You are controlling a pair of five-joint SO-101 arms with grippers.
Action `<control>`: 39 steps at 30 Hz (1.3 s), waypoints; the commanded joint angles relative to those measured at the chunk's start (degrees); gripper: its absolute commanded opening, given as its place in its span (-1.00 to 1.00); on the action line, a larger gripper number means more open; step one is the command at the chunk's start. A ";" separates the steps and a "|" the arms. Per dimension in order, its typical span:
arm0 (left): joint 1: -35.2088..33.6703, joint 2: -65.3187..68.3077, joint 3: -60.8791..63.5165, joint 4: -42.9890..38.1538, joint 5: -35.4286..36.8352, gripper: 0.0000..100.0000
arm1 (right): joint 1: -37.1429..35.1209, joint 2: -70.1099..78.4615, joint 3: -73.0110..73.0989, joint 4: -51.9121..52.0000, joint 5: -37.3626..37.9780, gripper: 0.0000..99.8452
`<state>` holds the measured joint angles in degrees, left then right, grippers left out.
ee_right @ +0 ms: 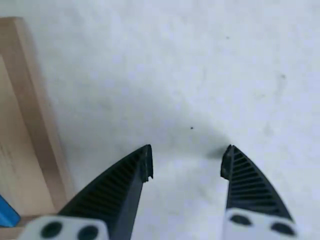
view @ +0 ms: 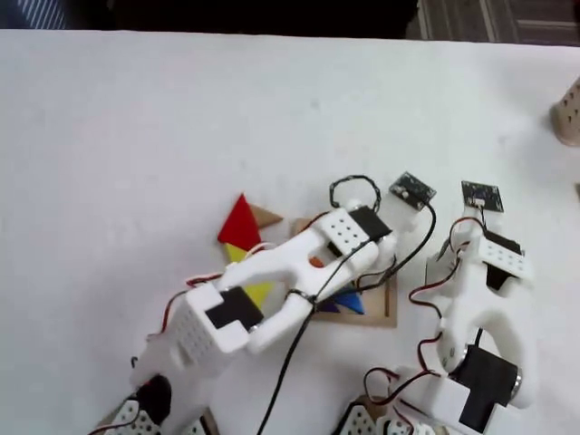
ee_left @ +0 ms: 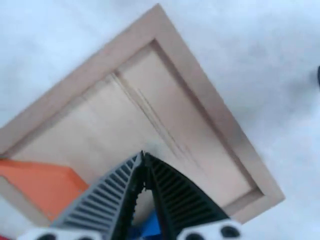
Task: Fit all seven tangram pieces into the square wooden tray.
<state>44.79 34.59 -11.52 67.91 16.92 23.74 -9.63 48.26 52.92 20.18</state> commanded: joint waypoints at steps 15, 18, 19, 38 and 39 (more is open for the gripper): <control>4.62 -0.75 4.22 1.49 0.35 -0.96 | -0.57 -0.31 -1.67 -0.04 0.18 -0.55; 6.73 -0.66 4.31 1.58 0.26 -0.96 | -0.57 -0.31 -1.67 -0.13 0.18 -0.55; 6.99 -0.48 4.31 2.29 0.26 -0.96 | -0.66 -0.31 -1.67 -0.57 0.18 -0.55; 10.59 -0.75 3.87 7.12 0.00 -0.95 | -0.66 -0.31 -1.67 -1.10 0.18 -0.55; 10.59 -0.75 3.87 7.30 0.00 -0.95 | -0.66 -0.31 -1.67 -1.10 0.18 -0.55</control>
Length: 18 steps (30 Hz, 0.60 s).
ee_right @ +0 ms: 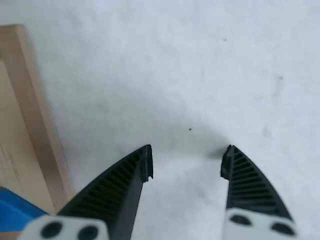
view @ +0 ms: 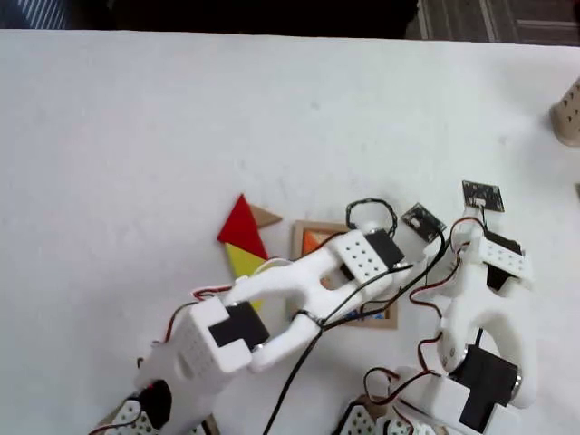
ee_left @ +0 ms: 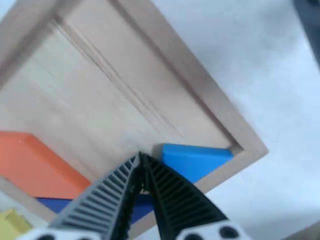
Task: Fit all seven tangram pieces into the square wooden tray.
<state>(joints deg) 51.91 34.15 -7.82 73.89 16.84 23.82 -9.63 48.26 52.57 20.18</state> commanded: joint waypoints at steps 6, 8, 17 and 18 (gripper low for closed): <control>3.03 -0.40 -0.09 1.14 0.09 -0.95 | -0.75 -0.31 -1.67 -0.75 0.18 -0.55; 2.59 -0.40 -1.05 1.49 0.09 -0.95 | -0.75 -0.31 -1.58 -0.75 0.09 -0.55; -6.37 -0.40 -5.80 3.52 -2.11 -0.96 | -0.75 -0.31 -1.58 -0.66 0.09 -0.55; -6.99 -0.40 -6.51 4.40 -3.96 -0.96 | -0.75 -0.31 -1.58 -0.66 0.09 -0.55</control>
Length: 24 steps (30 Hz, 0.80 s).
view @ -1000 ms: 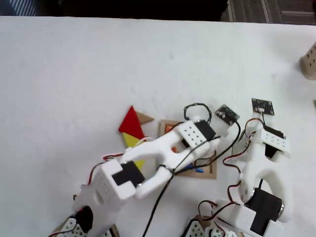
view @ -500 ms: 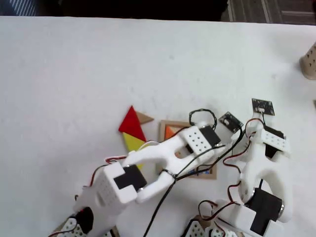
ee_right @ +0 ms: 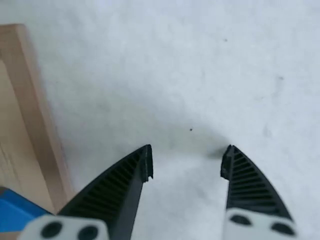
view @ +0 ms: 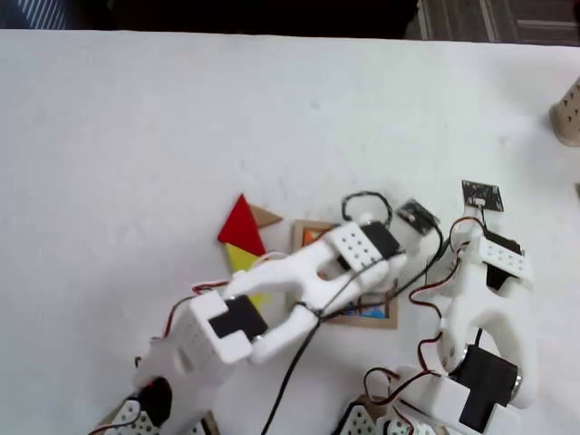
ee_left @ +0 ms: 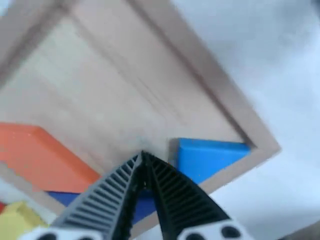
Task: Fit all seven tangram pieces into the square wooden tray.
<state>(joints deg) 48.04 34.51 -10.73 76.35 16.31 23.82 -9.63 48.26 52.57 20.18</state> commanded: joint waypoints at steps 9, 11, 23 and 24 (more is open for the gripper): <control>-4.35 -1.54 -6.59 7.21 -6.68 -0.96 | -0.75 -0.31 -1.58 -0.66 0.09 -0.55; -4.88 -3.82 -5.80 7.21 -6.68 -0.96 | -0.75 -0.31 -1.58 -0.66 0.09 -0.55; -15.87 -32.75 13.98 2.37 -7.65 -0.95 | -0.75 -0.31 -1.58 -0.66 0.09 -0.55; -17.19 -35.03 15.30 2.37 -9.49 -0.95 | -0.75 -0.31 -1.58 -0.75 0.09 -0.55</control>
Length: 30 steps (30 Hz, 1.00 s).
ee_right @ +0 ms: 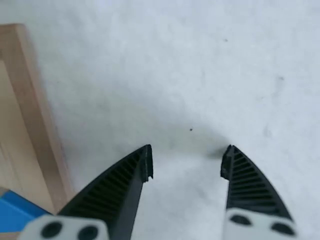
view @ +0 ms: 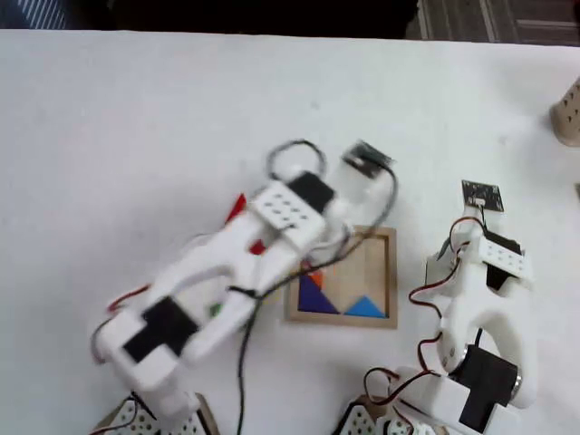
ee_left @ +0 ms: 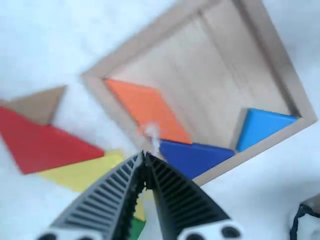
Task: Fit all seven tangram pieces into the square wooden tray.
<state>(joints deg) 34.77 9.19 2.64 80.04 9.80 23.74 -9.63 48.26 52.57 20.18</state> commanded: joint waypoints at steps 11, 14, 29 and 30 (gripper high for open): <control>-15.60 -27.30 29.54 -10.55 -24.09 -0.95 | -0.84 -0.31 -1.58 -0.84 0.09 -0.55; -18.51 -32.31 39.56 -17.32 -24.09 -0.92 | -1.54 -0.31 -1.58 -0.84 0.09 -0.55; -19.91 -44.53 57.58 -15.65 -37.80 -0.45 | -1.54 -0.31 -1.49 -0.84 0.09 -0.55; -19.91 -44.18 58.20 -16.53 -38.42 -0.45 | -1.54 -0.31 -1.23 -0.92 0.09 -0.55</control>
<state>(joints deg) 15.60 -34.33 60.40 64.31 -25.19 22.77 -9.63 48.26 52.57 20.18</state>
